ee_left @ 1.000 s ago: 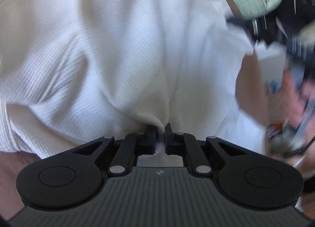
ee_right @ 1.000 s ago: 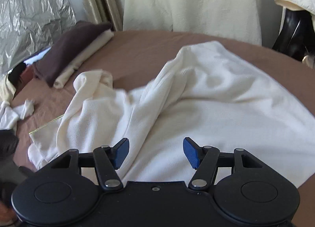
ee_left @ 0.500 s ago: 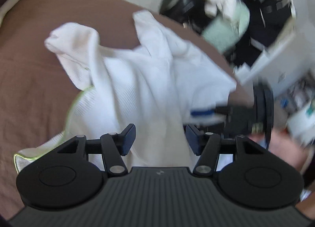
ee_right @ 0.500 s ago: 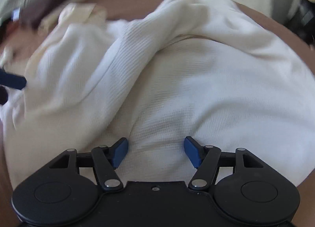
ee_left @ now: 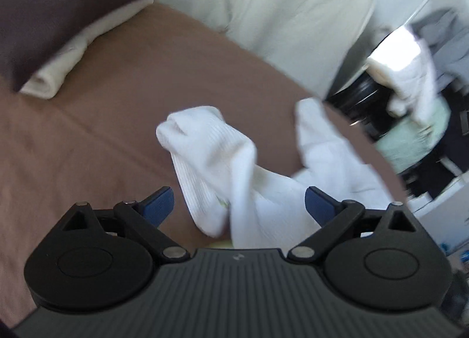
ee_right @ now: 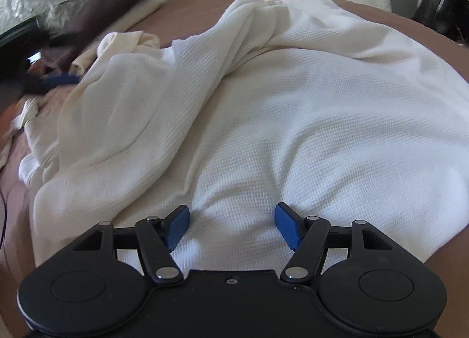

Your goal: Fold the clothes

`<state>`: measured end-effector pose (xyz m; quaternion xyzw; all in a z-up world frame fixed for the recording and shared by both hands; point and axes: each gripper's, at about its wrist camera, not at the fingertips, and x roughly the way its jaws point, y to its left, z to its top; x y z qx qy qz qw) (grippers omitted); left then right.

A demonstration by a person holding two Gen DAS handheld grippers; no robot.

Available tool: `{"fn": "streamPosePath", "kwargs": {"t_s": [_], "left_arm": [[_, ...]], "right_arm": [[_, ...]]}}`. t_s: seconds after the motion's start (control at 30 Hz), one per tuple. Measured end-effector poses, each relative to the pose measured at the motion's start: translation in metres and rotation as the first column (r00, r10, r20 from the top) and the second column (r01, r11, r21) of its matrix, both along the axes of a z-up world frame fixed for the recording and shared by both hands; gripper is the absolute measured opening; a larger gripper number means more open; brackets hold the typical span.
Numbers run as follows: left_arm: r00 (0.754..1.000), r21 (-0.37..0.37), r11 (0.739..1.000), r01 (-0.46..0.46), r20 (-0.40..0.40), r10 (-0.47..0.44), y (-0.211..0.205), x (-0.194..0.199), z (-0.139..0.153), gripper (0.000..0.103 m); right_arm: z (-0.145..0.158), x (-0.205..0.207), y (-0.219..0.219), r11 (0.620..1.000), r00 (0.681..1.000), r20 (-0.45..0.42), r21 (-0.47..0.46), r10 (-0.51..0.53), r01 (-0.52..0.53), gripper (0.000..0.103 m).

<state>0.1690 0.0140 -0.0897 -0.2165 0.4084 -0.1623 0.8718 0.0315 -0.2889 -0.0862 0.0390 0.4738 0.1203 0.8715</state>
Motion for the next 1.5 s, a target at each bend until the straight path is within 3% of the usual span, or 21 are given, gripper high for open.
{"fn": "streamPosePath", "kwargs": {"t_s": [0.07,0.1,0.17,0.27,0.37,0.43,0.5,0.57,0.63,0.73,0.8,0.87,1.0,1.07,1.13,1.17,1.2,1.23,1.27,1.37,1.5], "left_arm": [[0.999,0.008,1.0,-0.014,-0.043,0.014,-0.007,0.019,-0.011,0.084],[0.999,-0.009,1.0,-0.015,-0.038,0.015,-0.008,0.022,-0.015,0.049],[0.999,-0.085,0.996,0.037,0.014,-0.036,-0.009,0.016,-0.013,0.007],[0.984,-0.21,0.966,0.151,0.123,-0.127,-0.015,-0.009,0.009,0.007],[0.935,-0.26,0.906,0.335,0.21,-0.285,-0.04,-0.054,0.036,0.008],[0.897,-0.172,0.884,0.436,0.162,-0.411,-0.066,-0.081,0.035,0.014],[0.864,-0.083,0.86,0.504,0.026,-0.503,-0.09,-0.095,0.021,0.039],[0.84,-0.042,0.853,0.52,-0.155,-0.52,-0.101,-0.096,-0.006,0.039],[0.832,-0.055,0.856,0.513,-0.211,-0.512,-0.096,-0.092,-0.013,0.039],[0.867,-0.05,0.876,0.48,-0.129,-0.482,-0.079,-0.087,0.005,0.048],[0.898,-0.059,0.899,0.435,-0.052,-0.438,-0.065,-0.083,0.017,0.07],[0.925,-0.088,0.921,0.379,0.012,-0.379,-0.051,-0.078,0.023,0.077],[0.957,-0.225,0.94,0.256,-0.076,-0.279,-0.038,-0.055,-0.003,0.08],[0.951,-0.238,0.939,0.247,-0.128,-0.282,-0.051,-0.047,-0.017,0.08],[0.948,-0.144,0.947,0.286,-0.098,-0.302,-0.069,-0.048,-0.019,0.077],[0.946,-0.096,0.948,0.304,-0.084,-0.312,-0.078,-0.048,-0.02,0.065],[0.944,-0.043,0.946,0.321,-0.069,-0.324,-0.086,-0.049,-0.021,0.037],[0.941,0.019,0.942,0.335,-0.055,-0.334,-0.091,-0.051,-0.02,0.022],[0.942,0.053,0.941,0.334,-0.04,-0.333,-0.091,-0.053,-0.017,0.017],[0.951,0.071,0.95,0.303,0.044,-0.306,-0.074,-0.058,0.005,0.016],[0.94,0.273,0.936,0.223,0.196,-0.281,-0.053,-0.04,0.059,0.016]], "right_arm": [[0.003,0.003,0.0,1.0,1.0,-0.008,0.007,0.007,-0.007,0.07],[0.003,0.003,0.0,1.0,1.0,-0.01,0.014,0.004,-0.004,0.07],[0.004,0.001,-0.001,1.0,1.0,-0.005,0.016,0.012,-0.012,0.07],[0.005,-0.005,-0.002,0.999,0.999,-0.011,-0.007,0.041,-0.041,0.07],[0.0,-0.013,-0.002,0.995,0.996,-0.046,-0.057,0.079,-0.081,0.077],[-0.001,-0.016,-0.003,0.995,0.996,-0.054,-0.058,0.072,-0.075,0.078],[0.001,-0.015,-0.003,0.997,0.996,-0.063,-0.05,0.058,-0.061,0.078],[0.001,-0.014,0.0,0.997,0.996,-0.073,-0.057,0.051,-0.055,0.079],[0.002,-0.014,0.003,0.996,0.996,-0.075,-0.069,0.053,-0.058,0.079],[0.002,-0.016,0.004,0.996,0.996,-0.073,-0.075,0.049,-0.054,0.08],[0.002,-0.018,0.003,0.996,0.997,-0.071,-0.071,0.044,-0.05,0.081],[0.001,-0.019,0.005,0.996,0.997,-0.07,-0.07,0.045,-0.05,0.082],[-0.002,-0.016,0.01,0.997,0.996,-0.075,-0.064,0.045,-0.05,0.091],[-0.003,-0.015,0.015,0.996,0.996,-0.073,-0.069,0.046,-0.051,0.096],[-0.005,-0.014,0.019,0.996,0.997,-0.069,-0.075,0.042,-0.048,0.099],[-0.005,-0.014,0.021,0.996,0.997,-0.066,-0.076,0.038,-0.043,0.1],[-0.005,-0.014,0.023,0.996,0.998,-0.063,-0.076,0.032,-0.037,0.101],[-0.006,-0.015,0.024,0.997,0.998,-0.059,-0.076,0.025,-0.03,0.102],[-0.006,-0.016,0.025,0.997,0.998,-0.055,-0.075,0.019,-0.023,0.102],[-0.005,-0.022,0.027,0.997,0.999,-0.035,-0.078,0.016,-0.018,0.102],[-0.003,-0.027,0.028,0.996,0.998,-0.038,-0.083,0.04,-0.043,0.102]]}}
